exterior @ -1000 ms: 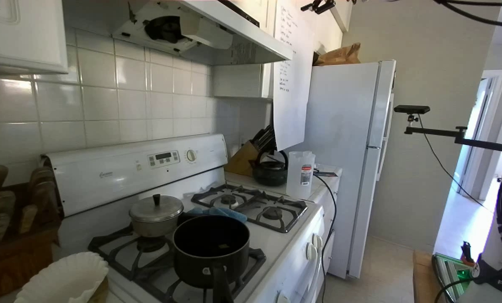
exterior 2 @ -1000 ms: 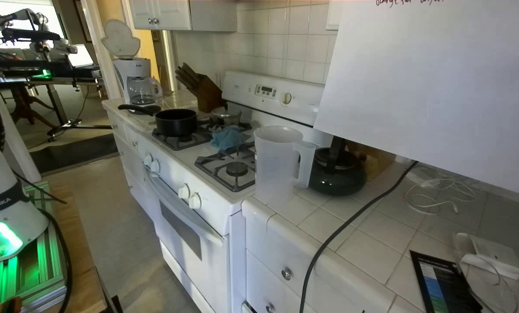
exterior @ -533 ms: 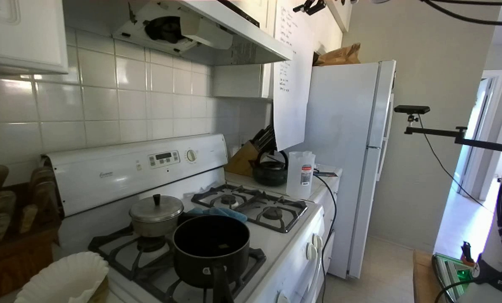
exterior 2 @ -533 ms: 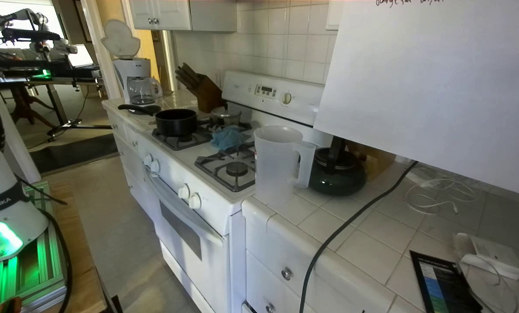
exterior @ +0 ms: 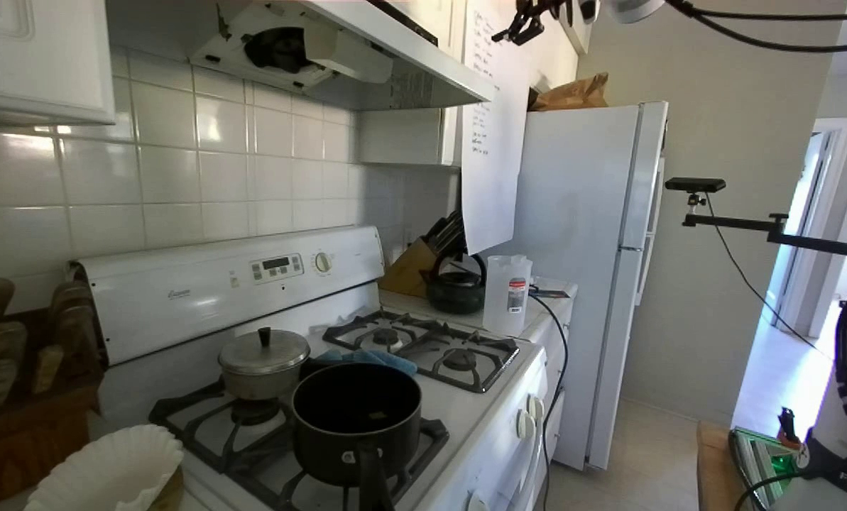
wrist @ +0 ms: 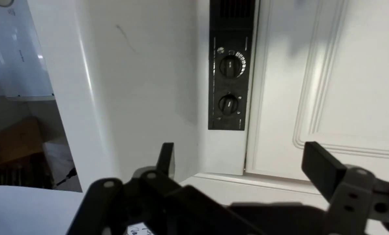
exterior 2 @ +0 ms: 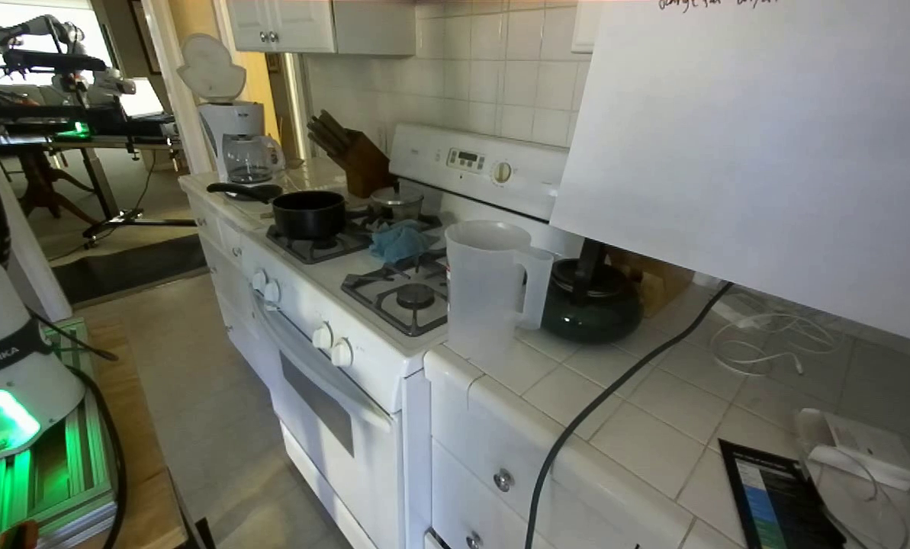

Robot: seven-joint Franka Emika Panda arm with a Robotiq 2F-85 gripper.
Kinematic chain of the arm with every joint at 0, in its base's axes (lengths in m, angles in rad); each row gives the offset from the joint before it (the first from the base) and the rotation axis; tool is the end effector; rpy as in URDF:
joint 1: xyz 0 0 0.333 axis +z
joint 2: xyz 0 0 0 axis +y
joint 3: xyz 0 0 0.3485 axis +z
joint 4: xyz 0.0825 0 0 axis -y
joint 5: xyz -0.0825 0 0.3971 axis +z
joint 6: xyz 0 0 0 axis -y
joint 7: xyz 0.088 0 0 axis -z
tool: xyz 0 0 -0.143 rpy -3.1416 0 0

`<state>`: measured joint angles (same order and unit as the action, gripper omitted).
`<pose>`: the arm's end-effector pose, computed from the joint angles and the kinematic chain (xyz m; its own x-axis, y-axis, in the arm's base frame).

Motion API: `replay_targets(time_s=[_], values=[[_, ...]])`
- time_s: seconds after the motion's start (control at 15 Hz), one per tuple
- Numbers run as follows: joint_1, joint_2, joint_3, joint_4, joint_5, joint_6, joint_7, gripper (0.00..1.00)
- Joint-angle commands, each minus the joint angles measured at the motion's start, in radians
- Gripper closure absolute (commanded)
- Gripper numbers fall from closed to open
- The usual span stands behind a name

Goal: Flip the switch at the top

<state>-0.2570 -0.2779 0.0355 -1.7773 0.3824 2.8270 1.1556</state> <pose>0.5189 -0.1275 0.8495 -0.0988 -0.9946 0.0329 -0.2220 -0.0102 -0.9750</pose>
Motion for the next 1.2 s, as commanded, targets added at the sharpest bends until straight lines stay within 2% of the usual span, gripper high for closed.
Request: replay_targets(time_s=[0.0,0.53,0.67,0.73,0.87,0.93,1.0,1.07,1.13], values=[[-0.062,0.058,0.042,0.036,-0.065,-0.009,0.136,0.0],[-0.153,0.148,0.143,0.152,-0.238,-0.006,0.507,0.0],[-0.16,0.17,0.146,0.184,-0.261,-0.017,0.544,0.0],[-0.155,0.181,0.143,0.203,-0.254,-0.031,0.541,0.0],[-0.121,0.217,0.126,0.254,-0.177,-0.072,0.454,0.0],[-0.013,0.24,0.036,0.284,-0.153,-0.092,0.416,0.0],[0.012,0.256,0.019,0.309,-0.11,-0.121,0.37,0.0],[-0.033,0.269,0.064,0.332,-0.041,-0.146,0.308,0.0],[-0.02,0.287,0.048,0.366,-0.005,-0.174,0.267,0.0]])
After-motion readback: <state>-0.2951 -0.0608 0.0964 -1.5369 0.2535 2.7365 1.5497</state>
